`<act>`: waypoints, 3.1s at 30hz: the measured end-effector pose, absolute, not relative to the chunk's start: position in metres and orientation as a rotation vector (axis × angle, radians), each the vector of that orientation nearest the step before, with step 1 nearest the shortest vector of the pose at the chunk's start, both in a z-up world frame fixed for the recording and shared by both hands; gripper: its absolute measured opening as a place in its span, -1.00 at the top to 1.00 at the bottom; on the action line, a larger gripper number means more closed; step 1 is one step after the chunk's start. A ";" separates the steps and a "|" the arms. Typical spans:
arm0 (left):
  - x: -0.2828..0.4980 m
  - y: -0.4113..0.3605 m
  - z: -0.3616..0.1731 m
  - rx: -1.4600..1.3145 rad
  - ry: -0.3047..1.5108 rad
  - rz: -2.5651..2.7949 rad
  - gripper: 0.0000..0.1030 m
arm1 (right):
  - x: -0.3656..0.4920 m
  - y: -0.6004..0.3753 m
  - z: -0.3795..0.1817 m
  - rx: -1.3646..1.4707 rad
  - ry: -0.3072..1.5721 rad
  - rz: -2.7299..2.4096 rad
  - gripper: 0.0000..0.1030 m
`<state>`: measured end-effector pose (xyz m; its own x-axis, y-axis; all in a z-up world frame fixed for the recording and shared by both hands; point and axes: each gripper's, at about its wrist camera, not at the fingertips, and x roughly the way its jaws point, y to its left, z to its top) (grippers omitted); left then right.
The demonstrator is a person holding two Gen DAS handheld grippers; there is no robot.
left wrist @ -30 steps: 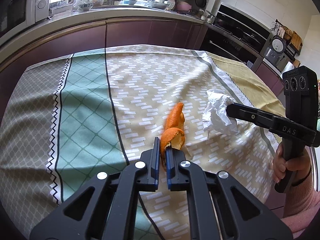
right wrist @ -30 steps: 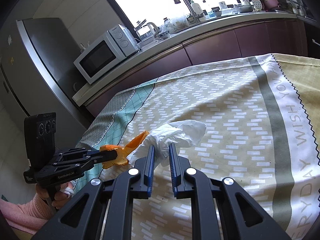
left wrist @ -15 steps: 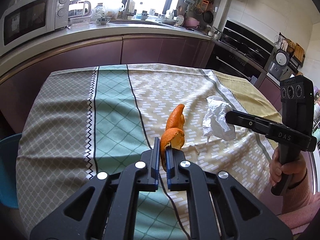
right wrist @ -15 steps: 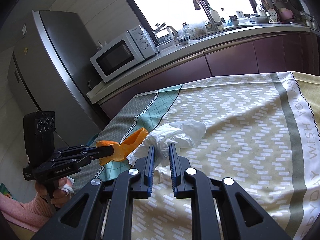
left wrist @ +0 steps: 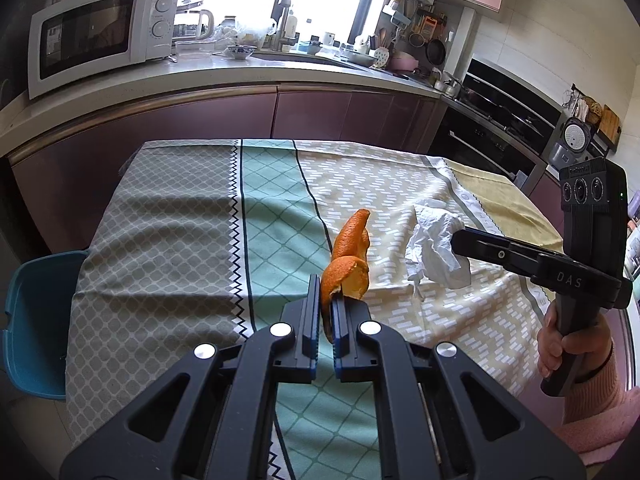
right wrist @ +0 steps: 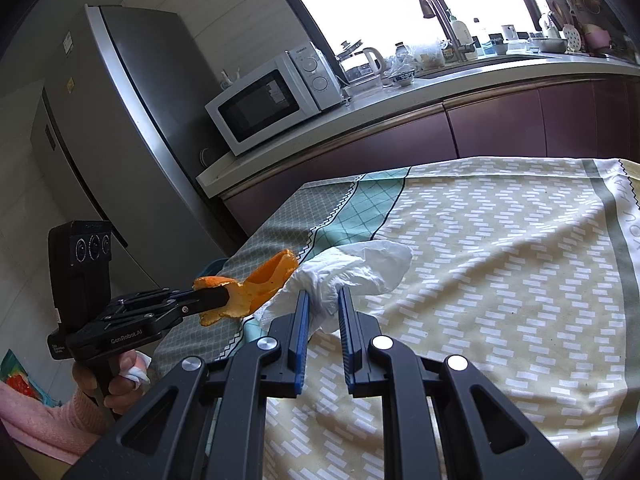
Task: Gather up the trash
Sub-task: 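Lift the peel and tissue and carry both toward the teal bin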
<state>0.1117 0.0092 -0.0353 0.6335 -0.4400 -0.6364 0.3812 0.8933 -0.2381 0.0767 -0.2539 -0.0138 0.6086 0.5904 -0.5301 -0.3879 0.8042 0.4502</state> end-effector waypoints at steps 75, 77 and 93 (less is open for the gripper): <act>0.060 0.187 -0.016 -0.218 0.654 -0.088 0.89 | 0.104 -0.059 0.005 0.133 0.763 0.912 0.74; 0.058 0.191 -0.016 -0.221 0.653 -0.078 0.89 | 0.105 -0.056 0.005 0.131 0.764 0.918 0.74; 0.049 0.212 -0.013 -0.237 0.645 -0.033 0.89 | 0.110 -0.033 0.010 0.102 0.758 0.955 0.74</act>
